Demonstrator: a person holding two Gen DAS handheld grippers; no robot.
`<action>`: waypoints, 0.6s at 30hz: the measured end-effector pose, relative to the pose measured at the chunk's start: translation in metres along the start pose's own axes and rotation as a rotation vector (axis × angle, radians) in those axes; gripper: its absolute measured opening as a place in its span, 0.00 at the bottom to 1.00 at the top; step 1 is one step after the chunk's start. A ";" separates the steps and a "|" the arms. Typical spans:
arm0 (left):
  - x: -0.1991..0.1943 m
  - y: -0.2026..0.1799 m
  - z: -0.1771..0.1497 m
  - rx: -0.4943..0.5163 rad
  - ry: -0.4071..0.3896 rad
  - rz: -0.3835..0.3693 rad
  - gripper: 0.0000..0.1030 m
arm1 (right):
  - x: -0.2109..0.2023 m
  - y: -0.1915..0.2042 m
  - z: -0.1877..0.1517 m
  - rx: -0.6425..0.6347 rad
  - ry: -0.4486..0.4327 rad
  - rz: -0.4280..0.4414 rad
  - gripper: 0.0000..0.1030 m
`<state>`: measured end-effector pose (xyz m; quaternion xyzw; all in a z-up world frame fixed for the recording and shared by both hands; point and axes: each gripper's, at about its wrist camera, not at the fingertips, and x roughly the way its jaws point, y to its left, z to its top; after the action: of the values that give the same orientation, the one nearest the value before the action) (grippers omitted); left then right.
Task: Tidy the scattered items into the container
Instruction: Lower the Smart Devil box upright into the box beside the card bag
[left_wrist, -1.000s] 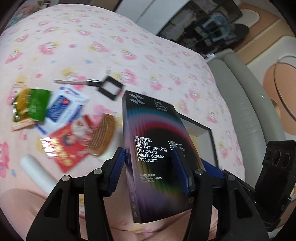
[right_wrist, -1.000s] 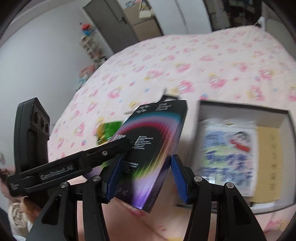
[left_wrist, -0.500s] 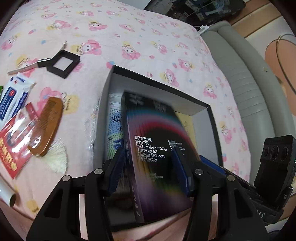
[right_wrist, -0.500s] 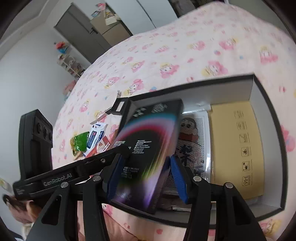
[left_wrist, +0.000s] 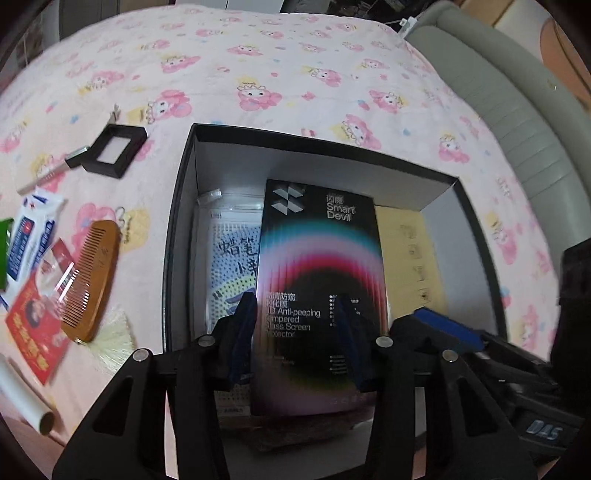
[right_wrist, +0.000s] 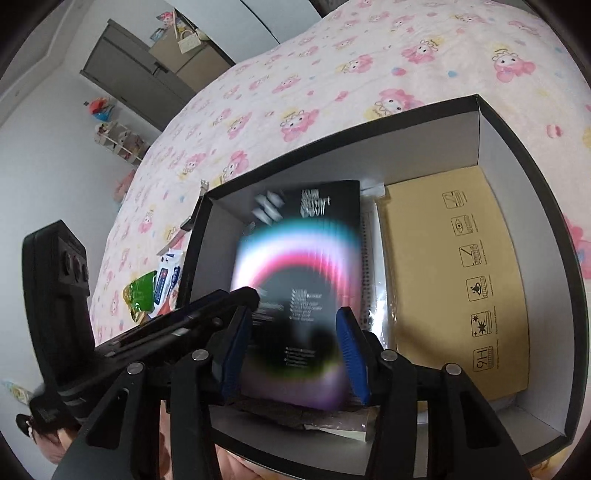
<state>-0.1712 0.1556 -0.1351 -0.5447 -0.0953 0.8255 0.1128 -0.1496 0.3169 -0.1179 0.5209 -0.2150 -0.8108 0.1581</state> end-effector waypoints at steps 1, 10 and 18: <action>0.000 -0.001 0.000 0.008 0.000 0.012 0.43 | -0.001 0.000 0.000 -0.004 -0.006 -0.009 0.43; -0.015 0.009 0.000 -0.018 -0.033 -0.123 0.42 | -0.018 -0.008 -0.001 0.012 -0.077 -0.119 0.43; 0.009 -0.007 -0.002 0.059 0.013 0.092 0.44 | -0.009 0.001 -0.002 -0.077 -0.073 -0.336 0.43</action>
<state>-0.1719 0.1649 -0.1417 -0.5504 -0.0448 0.8287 0.0914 -0.1441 0.3197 -0.1113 0.5135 -0.0993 -0.8517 0.0325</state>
